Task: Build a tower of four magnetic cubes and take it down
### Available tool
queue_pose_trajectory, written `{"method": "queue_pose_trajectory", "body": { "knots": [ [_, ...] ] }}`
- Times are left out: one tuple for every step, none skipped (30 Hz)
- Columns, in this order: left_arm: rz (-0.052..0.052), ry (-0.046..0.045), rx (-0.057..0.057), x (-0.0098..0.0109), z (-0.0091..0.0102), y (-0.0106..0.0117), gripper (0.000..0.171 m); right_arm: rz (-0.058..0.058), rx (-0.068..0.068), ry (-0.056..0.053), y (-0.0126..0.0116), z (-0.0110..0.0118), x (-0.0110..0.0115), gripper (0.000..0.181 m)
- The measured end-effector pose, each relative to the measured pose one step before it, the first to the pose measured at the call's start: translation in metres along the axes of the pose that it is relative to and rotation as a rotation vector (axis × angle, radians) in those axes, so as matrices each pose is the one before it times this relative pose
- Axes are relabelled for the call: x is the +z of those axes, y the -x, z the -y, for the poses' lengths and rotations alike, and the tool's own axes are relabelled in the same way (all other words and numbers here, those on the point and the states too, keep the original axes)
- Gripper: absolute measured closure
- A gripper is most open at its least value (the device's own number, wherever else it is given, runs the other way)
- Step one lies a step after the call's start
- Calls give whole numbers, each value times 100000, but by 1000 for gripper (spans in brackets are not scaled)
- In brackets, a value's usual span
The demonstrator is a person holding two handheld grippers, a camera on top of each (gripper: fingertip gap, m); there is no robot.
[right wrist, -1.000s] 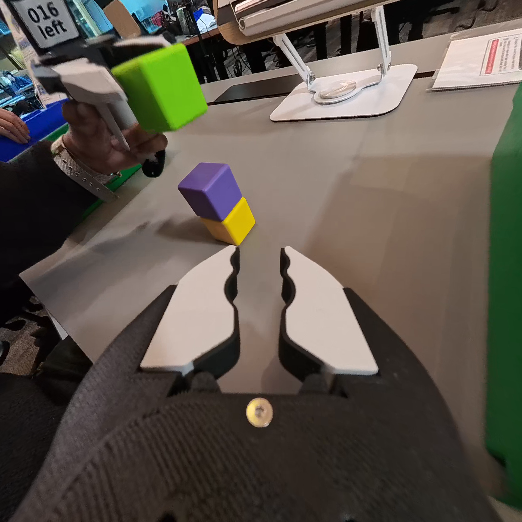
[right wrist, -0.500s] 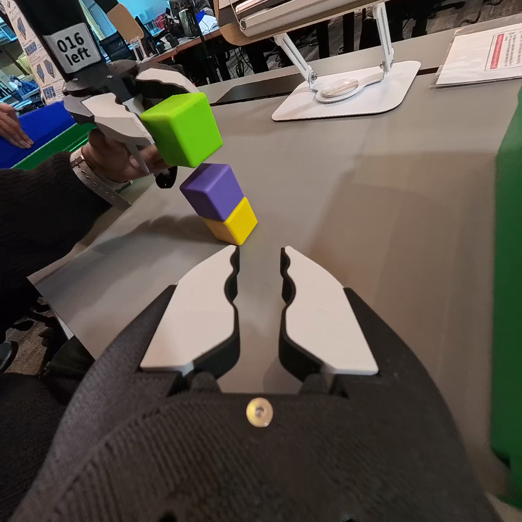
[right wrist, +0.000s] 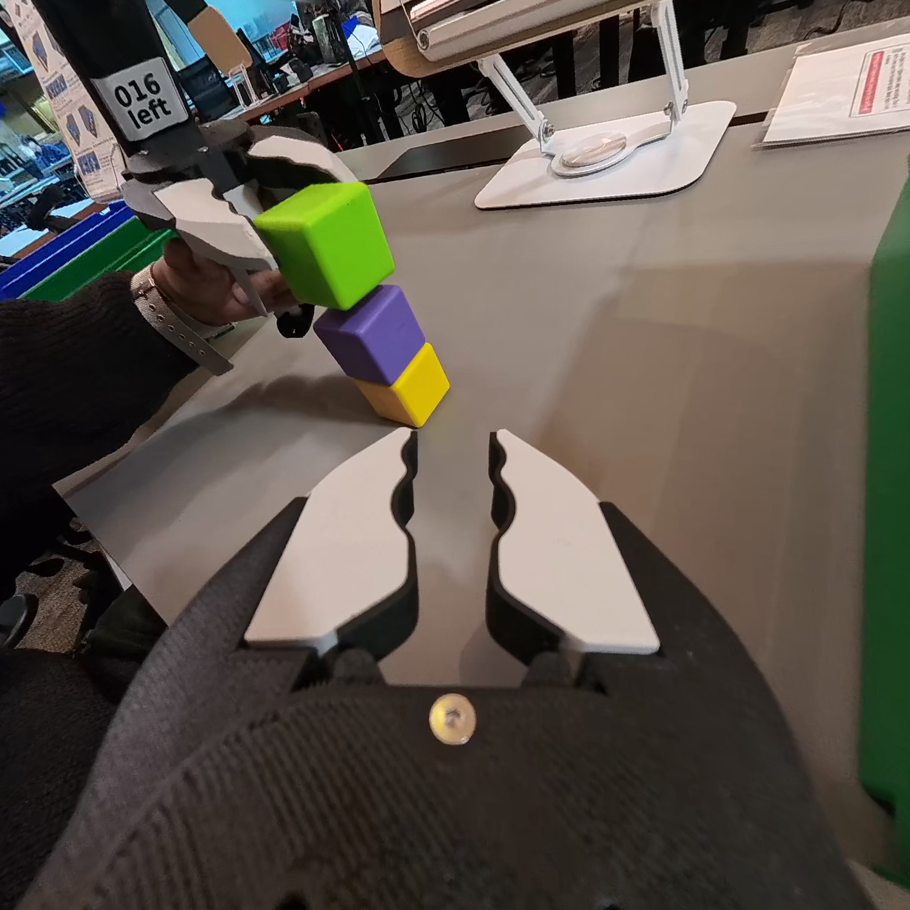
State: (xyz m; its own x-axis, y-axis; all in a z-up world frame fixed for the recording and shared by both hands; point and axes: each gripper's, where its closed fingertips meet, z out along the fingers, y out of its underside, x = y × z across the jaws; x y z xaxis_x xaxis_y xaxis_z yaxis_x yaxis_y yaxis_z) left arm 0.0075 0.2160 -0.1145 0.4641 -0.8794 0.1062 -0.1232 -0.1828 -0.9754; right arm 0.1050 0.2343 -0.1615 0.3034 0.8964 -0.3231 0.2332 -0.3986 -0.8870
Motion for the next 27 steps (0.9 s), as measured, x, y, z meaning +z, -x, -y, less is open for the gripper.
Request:
{"method": "queue_pose_trajectory", "body": {
  "knots": [
    [-191,275,48,82,-89,-38,122,43,107,-31,-5,-6,-11,153],
    [-42,385,69,65,-105,-12,122,25,86,-24,-3,5,-6,153],
    [61,685,145,57,-140,11,122,13,77,-35,-2,15,-8,153],
    [133,1176,271,56,-216,26,122,6,68,-32,-10,-3,-2,153],
    [285,1481,418,67,-300,38,122,7,63,-10,-4,5,3,153],
    [901,-71,626,23,-96,96,122,12,64,0,-12,8,4,153],
    [19,-833,-207,-19,51,16,122,23,63,14,-5,-7,4,153],
    [-805,-270,-1118,-24,-2,-41,122,37,60,29,3,3,9,153],
    [44,-166,-277,-43,6,51,122,26,51,16,4,-11,2,153],
    [22,2,-40,-63,-22,25,122,18,39,12,-4,3,1,153],
    [-101,62,-208,-59,-26,15,122,17,46,5,5,-1,0,153],
    [65,19,-80,-52,-23,10,122,28,62,-10,-7,-6,-3,153],
    [40,-60,-38,-50,-15,1,122,39,69,9,1,3,1,153],
    [16,-41,13,-39,-17,-17,122,40,62,32,0,-7,12,153],
    [115,8,95,-31,-12,-17,122,43,56,37,1,-1,-1,153],
    [154,55,88,-13,-14,-13,122,32,52,23,-4,-8,4,153],
    [247,110,93,-13,0,-8,122,24,47,7,6,-1,0,153],
    [335,83,144,0,-4,4,122,28,42,5,-5,1,-8,153],
    [252,34,174,3,0,-27,122,32,60,-3,-4,-4,5,153],
    [217,-34,86,21,12,-34,122,39,86,-25,-1,5,-6,153],
    [303,-79,86,26,27,-38,122,43,80,-38,8,3,-7,153],
    [316,-72,114,27,36,-48,122,45,68,-23,-1,5,-6,153],
    [345,-87,135,28,38,-43,123,49,68,16,2,2,1,153],
    [903,98,126,40,20,36,122,42,60,6,7,-3,-10,153],
    [636,254,351,50,3,-6,120,35,42,-44,5,3,-6,153],
    [295,464,433,47,-41,-48,119,44,33,-51,8,13,-9,153],
    [48,420,378,63,-31,-81,119,34,42,-2,7,0,0,153]
  ]
}}
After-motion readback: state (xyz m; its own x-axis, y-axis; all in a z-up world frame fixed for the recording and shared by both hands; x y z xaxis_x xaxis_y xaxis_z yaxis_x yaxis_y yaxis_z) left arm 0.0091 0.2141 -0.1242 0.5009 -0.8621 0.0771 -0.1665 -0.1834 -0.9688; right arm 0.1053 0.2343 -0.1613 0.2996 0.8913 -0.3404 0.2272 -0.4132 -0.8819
